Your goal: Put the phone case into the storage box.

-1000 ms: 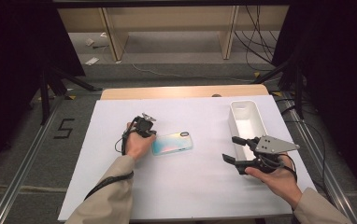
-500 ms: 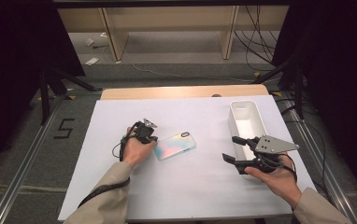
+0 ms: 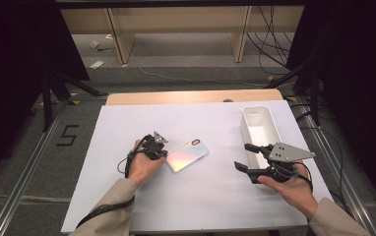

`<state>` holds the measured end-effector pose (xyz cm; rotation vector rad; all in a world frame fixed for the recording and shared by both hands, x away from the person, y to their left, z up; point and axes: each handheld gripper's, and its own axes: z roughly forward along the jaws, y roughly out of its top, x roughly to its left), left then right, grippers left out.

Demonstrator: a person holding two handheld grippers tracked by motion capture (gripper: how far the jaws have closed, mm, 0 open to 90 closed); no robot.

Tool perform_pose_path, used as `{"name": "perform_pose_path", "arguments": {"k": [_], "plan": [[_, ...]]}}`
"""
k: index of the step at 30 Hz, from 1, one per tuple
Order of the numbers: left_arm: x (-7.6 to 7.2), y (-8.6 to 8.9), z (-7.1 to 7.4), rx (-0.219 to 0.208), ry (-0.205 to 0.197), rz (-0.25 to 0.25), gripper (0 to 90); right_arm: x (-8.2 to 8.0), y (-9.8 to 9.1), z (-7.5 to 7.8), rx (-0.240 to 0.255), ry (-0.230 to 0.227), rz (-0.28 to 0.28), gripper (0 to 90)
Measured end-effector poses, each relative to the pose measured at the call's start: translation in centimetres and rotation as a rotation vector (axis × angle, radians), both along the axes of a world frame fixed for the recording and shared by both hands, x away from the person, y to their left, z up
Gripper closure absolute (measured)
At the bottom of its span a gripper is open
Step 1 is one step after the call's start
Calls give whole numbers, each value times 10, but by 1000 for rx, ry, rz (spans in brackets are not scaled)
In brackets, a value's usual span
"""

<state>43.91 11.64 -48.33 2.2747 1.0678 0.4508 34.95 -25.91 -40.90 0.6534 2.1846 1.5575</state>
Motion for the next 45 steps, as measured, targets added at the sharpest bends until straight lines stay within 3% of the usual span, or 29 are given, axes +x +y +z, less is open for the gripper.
{"name": "perform_pose_path", "arguments": {"k": [7,11,17,20,25,27,29,32,33,37,39,41,45], "plan": [[-8,0,-1,-4,-12,-10,897,-1,0,0,-3,-3,1,295],[-8,3,0,-18,2,-10,876,-1,-1,0,-3,-2,0,295],[-5,14,14,-90,-32,18,829,0,-2,0,2,-4,0,295],[-5,15,21,-118,-37,16,752,0,-1,0,3,-3,2,295],[-5,1,31,-166,-33,-66,402,0,-1,0,5,-2,2,295],[-5,-3,32,-154,-41,-75,218,0,-1,0,3,-2,1,295],[-6,-12,34,-123,-55,-101,173,0,-1,0,3,-2,3,295],[-6,-23,34,-105,-44,-124,82,0,-1,0,3,-2,3,293],[-6,-31,33,-75,-32,-167,0,0,-1,0,5,-1,1,293],[-5,-41,35,-33,-40,-195,0,0,-1,0,6,-2,3,293],[-2,-49,35,21,-26,-222,0,0,-1,0,4,-2,3,293],[-1,-51,34,33,-25,-224,0,0,-1,0,2,-1,2,293],[3,-59,28,97,-10,-251,0,0,-1,0,7,-3,2,293]]}}
